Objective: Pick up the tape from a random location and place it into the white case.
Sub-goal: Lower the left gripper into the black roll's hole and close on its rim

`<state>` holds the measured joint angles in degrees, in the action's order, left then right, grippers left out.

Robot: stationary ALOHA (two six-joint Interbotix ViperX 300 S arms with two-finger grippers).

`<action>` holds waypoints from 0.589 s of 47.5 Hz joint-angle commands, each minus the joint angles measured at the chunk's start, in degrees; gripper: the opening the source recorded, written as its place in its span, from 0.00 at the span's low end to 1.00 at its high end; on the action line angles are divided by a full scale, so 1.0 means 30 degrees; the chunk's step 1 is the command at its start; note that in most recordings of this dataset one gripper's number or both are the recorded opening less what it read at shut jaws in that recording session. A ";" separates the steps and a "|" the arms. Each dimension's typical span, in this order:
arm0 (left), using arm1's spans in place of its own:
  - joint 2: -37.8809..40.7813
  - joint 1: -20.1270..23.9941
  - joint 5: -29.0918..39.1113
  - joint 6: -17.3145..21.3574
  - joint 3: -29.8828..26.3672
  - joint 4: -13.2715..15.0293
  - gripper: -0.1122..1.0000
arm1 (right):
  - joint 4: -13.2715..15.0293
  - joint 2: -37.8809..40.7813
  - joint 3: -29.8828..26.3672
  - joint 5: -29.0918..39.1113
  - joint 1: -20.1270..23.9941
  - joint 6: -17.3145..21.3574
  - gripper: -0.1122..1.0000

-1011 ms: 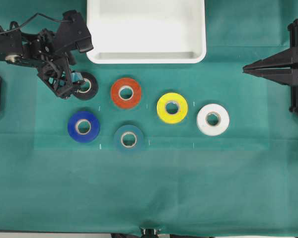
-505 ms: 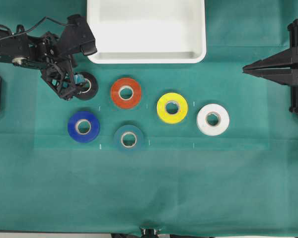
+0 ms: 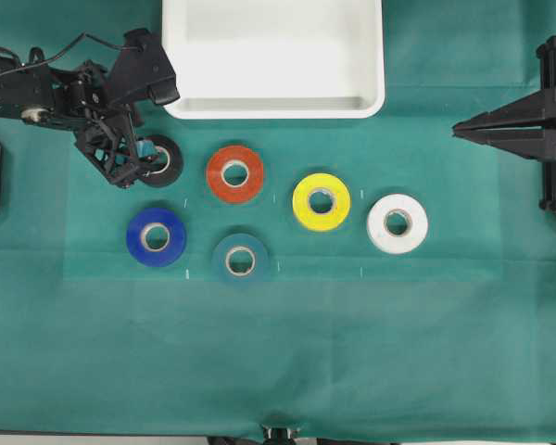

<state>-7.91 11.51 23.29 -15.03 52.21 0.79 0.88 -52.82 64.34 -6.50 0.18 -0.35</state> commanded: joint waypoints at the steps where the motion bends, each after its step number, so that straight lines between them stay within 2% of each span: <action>1: -0.0176 -0.0029 -0.0088 0.0029 -0.0205 -0.0059 0.79 | 0.0029 0.0117 -0.0410 -0.0088 0.0029 -0.0029 0.10; 4: -0.0176 -0.0029 -0.0088 0.0059 -0.0205 -0.0029 0.74 | 0.0029 0.0117 -0.0410 -0.0088 0.0000 -0.0029 0.10; 6: -0.0176 -0.0029 -0.0088 0.0059 -0.0205 -0.0029 0.68 | 0.0029 0.0117 -0.0410 -0.0088 0.0029 -0.0029 0.10; 13: -0.0176 -0.0059 -0.0059 0.0117 -0.0293 -0.0029 0.34 | 0.0029 0.0117 -0.0439 -0.0029 0.0000 -0.0029 0.10; 15: -0.0176 -0.0059 -0.0059 0.0146 -0.0322 -0.0029 0.28 | 0.0029 0.0117 -0.0439 -0.0029 0.0000 -0.0029 0.10; 28: -0.0205 -0.0146 0.0000 0.0176 -0.0352 -0.0029 0.28 | 0.0029 0.0117 -0.0439 -0.0029 0.0000 -0.0029 0.10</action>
<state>-7.91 11.16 23.47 -14.59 52.12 0.79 0.97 -52.82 64.34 -6.42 0.18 -0.35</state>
